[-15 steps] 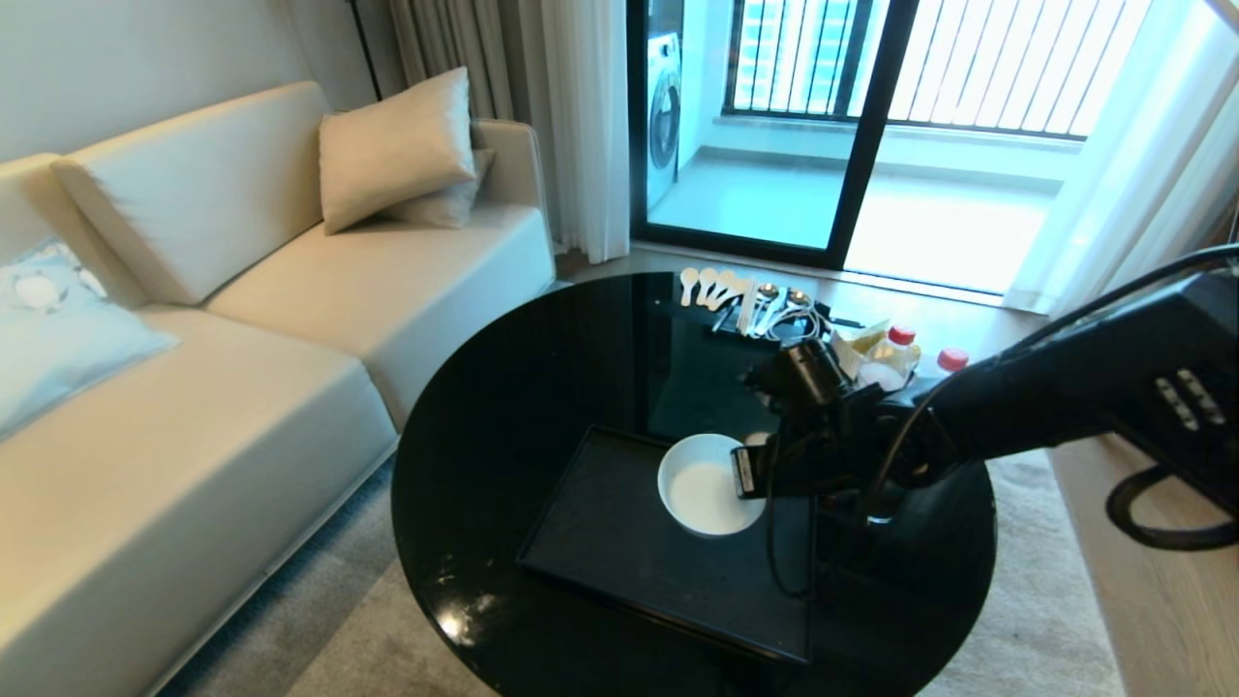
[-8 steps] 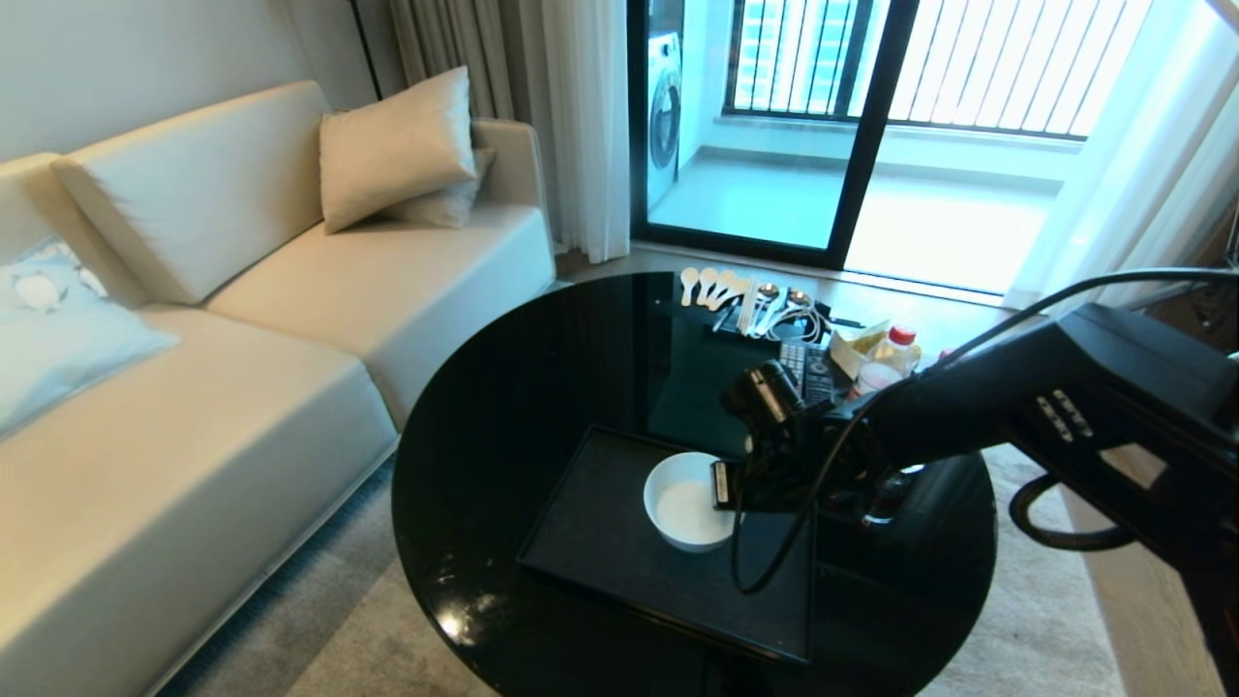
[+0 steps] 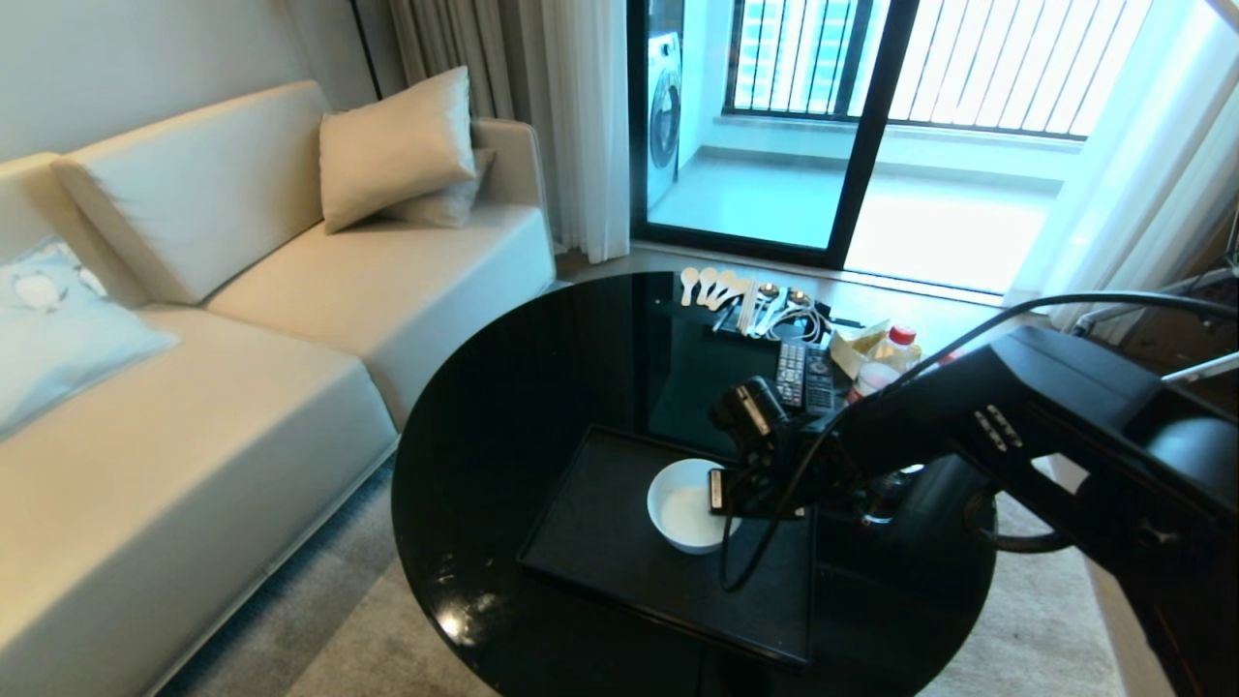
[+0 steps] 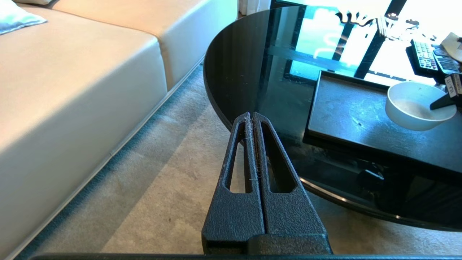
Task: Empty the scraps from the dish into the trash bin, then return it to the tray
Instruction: Put the bowl back to the table
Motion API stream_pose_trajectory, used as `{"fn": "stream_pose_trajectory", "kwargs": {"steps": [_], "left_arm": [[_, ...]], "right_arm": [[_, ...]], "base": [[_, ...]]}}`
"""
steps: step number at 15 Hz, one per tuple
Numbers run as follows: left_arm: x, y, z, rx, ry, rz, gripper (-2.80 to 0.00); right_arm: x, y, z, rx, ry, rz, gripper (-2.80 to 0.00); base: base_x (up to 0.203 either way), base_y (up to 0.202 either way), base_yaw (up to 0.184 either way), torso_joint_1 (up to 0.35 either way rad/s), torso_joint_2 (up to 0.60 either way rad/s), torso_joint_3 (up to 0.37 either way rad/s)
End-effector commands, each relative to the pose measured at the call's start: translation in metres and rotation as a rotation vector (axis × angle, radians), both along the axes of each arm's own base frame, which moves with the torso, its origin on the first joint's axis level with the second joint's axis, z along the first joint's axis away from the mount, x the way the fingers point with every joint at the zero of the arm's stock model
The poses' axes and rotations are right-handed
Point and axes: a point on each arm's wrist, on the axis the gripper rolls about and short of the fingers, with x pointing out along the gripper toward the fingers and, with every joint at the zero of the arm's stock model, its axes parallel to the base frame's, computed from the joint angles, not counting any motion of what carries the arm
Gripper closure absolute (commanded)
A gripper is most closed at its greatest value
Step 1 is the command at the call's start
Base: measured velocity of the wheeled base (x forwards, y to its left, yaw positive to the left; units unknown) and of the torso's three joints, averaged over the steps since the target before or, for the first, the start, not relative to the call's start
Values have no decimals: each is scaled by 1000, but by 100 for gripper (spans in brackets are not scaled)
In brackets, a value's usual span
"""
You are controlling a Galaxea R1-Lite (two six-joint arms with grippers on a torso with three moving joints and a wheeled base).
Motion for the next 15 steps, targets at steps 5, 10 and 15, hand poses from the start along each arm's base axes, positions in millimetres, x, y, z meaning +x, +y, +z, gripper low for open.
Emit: {"fn": "stream_pose_trajectory", "kwargs": {"steps": [5,10,15], "left_arm": [[0,0,0,-1,-1,0,0],[0,0,0,-1,-1,0,0],[0,0,0,-1,-1,0,0]], "right_arm": [[7,-4,-15,0,5,-21,0],[9,-7,-21,-6,15,-29,0],[10,-9,-21,-7,18,-35,0]], "base": [[0,0,0,0,0,0],[0,0,0,0,0,0],[0,0,0,0,0,0]]}}
